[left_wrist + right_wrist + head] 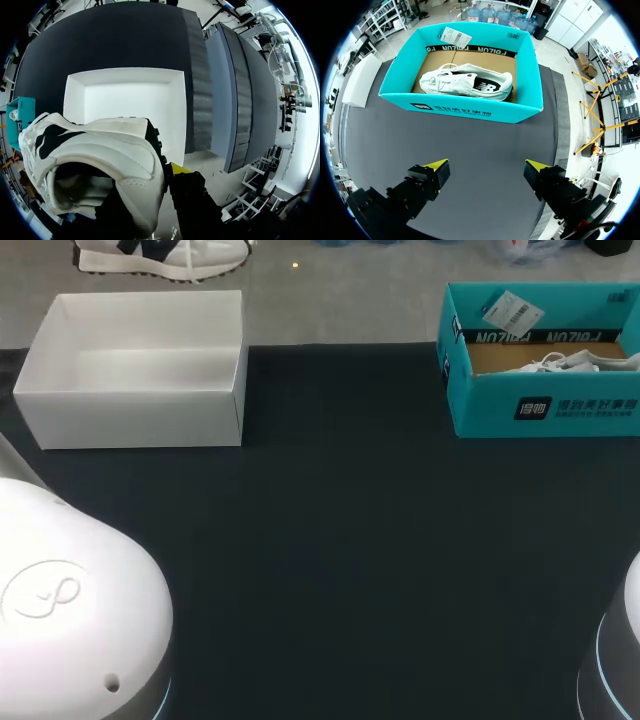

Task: Take the shoe out of the shoebox, open the shoe tongue, remove and reinsert the insole, then place the shoe into the shoebox

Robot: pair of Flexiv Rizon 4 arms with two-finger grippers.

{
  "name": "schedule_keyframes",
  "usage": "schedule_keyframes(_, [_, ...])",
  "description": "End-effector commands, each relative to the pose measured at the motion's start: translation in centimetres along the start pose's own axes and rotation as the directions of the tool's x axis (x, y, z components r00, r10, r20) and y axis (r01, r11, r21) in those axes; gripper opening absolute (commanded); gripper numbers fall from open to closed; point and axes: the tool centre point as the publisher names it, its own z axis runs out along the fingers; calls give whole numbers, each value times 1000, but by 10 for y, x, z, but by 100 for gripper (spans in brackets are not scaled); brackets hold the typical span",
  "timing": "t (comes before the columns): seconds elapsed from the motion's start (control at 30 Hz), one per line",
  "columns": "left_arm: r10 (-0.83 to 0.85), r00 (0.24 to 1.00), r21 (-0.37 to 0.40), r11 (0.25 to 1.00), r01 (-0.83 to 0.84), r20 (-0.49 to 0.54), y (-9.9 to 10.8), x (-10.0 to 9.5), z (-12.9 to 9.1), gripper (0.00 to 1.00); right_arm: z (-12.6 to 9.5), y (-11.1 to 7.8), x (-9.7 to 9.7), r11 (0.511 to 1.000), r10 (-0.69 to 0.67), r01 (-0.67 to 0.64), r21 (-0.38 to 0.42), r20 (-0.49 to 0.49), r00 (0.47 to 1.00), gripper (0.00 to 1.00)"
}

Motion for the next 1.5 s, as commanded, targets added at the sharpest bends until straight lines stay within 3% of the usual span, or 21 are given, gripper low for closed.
schedule_keyframes(0.03, [-1, 1000, -141, 990, 1, 2, -36, -8, -4, 0, 0, 0, 0, 1000, 0, 0, -1, 0, 1000, 100])
schedule_keyframes(0.63, [-79, 996, -124, 989, 85, 47, -106, -50, -14, 0, 0, 0, 0, 1000, 0, 0, -1, 0, 1000, 100])
schedule_keyframes(1.1, [-89, 996, -147, 985, 92, 26, -160, -98, -27, 0, 0, 0, 0, 1000, 0, 0, -1, 0, 1000, 100])
schedule_keyframes(1.5, [-98, 995, -149, 984, 101, 23, -193, -123, -30, 0, 0, 0, 0, 1000, 0, 0, -1, 0, 1000, 100])
